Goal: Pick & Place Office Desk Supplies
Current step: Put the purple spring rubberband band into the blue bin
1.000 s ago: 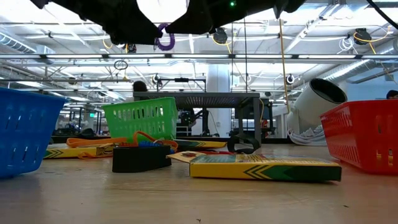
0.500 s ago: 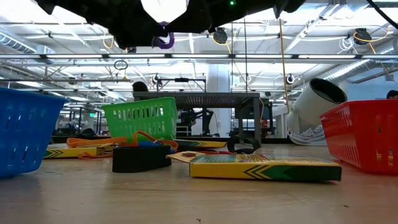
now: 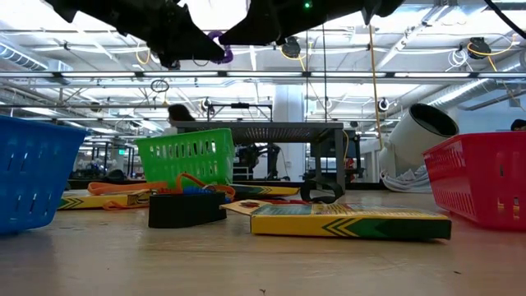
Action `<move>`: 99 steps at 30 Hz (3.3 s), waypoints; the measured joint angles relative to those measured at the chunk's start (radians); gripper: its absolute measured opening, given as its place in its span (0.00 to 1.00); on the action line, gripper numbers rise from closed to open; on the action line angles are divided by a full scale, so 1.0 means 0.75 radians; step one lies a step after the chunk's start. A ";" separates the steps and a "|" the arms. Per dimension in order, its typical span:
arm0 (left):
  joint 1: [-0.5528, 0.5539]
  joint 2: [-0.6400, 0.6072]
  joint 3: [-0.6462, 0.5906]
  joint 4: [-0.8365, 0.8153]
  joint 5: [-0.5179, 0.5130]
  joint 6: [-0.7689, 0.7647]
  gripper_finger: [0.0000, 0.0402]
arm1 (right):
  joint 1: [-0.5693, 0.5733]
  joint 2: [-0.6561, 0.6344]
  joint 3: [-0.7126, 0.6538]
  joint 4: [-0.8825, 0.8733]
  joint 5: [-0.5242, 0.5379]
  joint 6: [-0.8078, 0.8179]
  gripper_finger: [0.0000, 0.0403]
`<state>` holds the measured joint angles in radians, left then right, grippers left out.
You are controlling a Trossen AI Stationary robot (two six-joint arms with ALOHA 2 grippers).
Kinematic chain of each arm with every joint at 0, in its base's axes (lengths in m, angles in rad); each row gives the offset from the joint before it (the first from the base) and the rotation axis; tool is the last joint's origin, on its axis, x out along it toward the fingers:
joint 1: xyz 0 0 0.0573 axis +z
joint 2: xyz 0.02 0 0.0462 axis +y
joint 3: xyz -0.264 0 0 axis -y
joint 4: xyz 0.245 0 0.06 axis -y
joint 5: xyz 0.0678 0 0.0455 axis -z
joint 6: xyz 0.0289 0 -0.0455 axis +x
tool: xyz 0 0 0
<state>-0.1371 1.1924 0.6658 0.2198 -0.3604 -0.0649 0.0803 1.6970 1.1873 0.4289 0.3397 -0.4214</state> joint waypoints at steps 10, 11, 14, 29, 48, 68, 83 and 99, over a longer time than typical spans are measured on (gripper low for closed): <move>0.001 -0.001 0.000 -0.005 -0.010 -0.029 0.05 | 0.000 0.000 0.000 0.020 -0.006 0.062 0.08; 0.001 -0.001 0.000 -0.009 -0.017 -0.032 0.05 | 0.002 0.000 0.000 0.021 -0.006 0.062 0.10; 0.001 -0.001 0.000 -0.017 -0.034 -0.036 0.05 | 0.010 0.000 0.000 0.024 -0.006 0.061 0.17; -0.013 -0.127 -0.001 -0.251 -0.044 -0.103 0.05 | 0.047 -0.090 -0.008 0.068 0.000 0.116 0.46; -0.410 -0.440 0.052 -0.760 0.089 -0.364 0.04 | 0.079 -0.498 -0.379 0.194 0.036 0.318 0.43; -0.793 0.104 0.366 -1.115 0.102 -1.106 0.04 | 0.165 -0.641 -0.674 0.533 0.034 0.370 0.42; -0.844 0.454 0.365 -0.964 0.292 -1.302 0.04 | 0.236 -0.640 -0.674 0.509 0.034 0.372 0.42; -0.842 0.543 0.365 -0.879 0.386 -1.322 0.32 | 0.236 -0.639 -0.674 0.431 0.034 0.407 0.42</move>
<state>-0.7687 1.5997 0.9394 -0.4395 -0.0708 -1.0563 0.2573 1.2179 0.6819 0.7520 0.3651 -0.1162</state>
